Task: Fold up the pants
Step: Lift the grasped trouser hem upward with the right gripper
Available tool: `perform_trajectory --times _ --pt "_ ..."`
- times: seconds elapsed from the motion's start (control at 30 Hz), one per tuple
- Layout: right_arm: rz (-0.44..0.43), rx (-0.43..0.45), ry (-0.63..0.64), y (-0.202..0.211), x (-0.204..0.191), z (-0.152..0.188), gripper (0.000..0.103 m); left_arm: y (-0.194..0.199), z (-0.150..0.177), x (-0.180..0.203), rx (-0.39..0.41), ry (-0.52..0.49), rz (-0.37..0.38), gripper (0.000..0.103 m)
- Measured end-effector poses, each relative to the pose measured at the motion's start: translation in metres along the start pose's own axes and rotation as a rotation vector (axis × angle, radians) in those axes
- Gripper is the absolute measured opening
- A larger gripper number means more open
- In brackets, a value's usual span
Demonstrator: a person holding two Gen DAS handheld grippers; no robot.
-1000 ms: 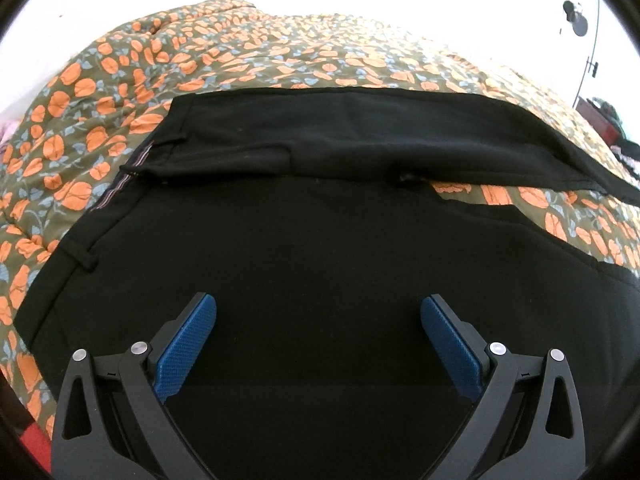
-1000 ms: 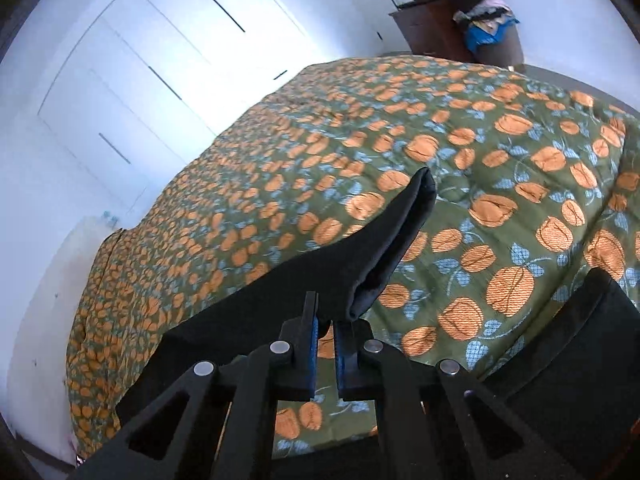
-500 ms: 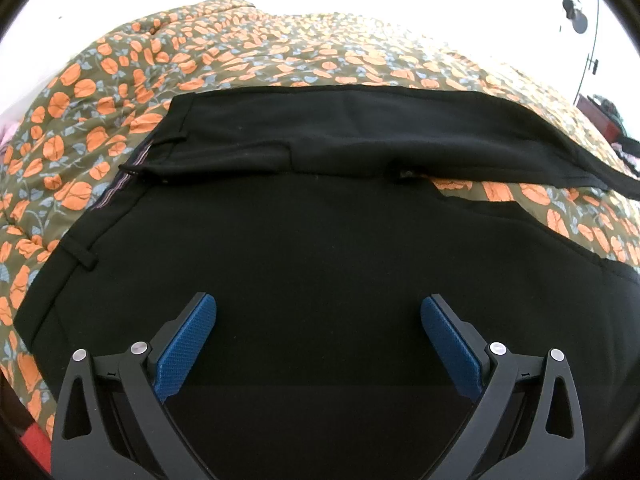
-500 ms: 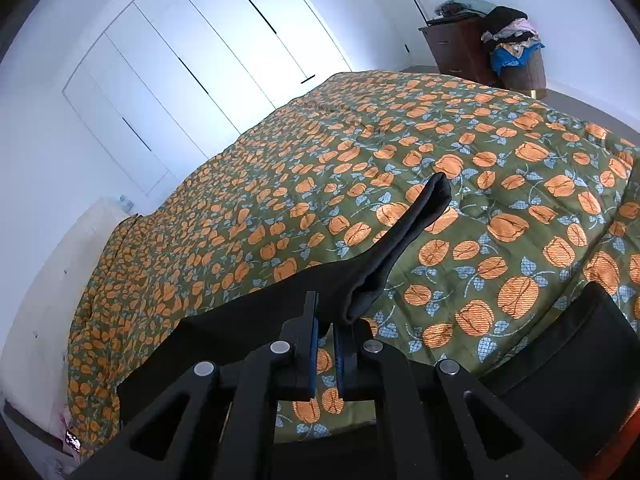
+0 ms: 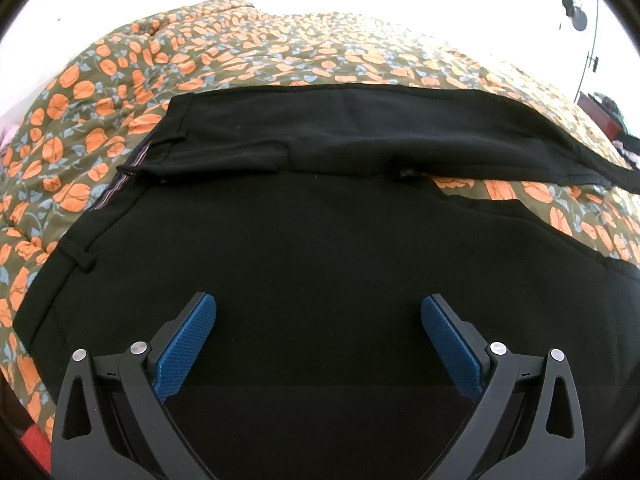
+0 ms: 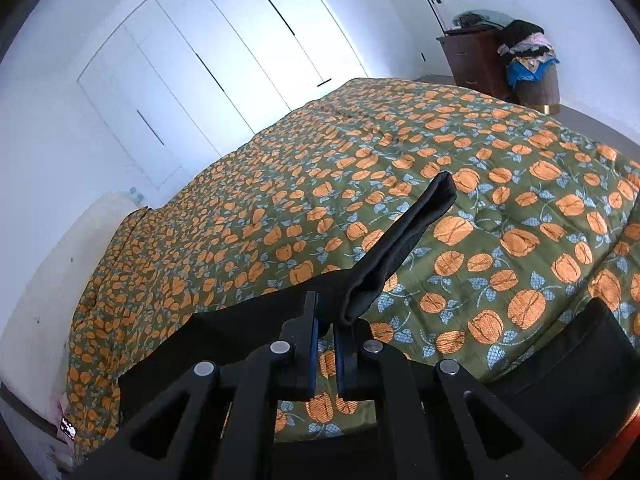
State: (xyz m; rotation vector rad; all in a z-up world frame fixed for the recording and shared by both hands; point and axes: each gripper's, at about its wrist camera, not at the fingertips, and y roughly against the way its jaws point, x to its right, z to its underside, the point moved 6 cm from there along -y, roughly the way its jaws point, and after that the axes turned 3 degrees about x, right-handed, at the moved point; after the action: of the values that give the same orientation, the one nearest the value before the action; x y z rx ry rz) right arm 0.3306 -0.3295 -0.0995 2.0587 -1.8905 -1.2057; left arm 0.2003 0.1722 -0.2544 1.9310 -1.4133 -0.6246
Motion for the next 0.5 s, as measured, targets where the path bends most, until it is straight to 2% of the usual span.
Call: perform_trajectory --times 0.5 --pt "-0.014 0.001 0.005 0.002 -0.0066 -0.0016 0.007 -0.0002 0.0007 0.0004 0.0 -0.001 -0.002 0.102"
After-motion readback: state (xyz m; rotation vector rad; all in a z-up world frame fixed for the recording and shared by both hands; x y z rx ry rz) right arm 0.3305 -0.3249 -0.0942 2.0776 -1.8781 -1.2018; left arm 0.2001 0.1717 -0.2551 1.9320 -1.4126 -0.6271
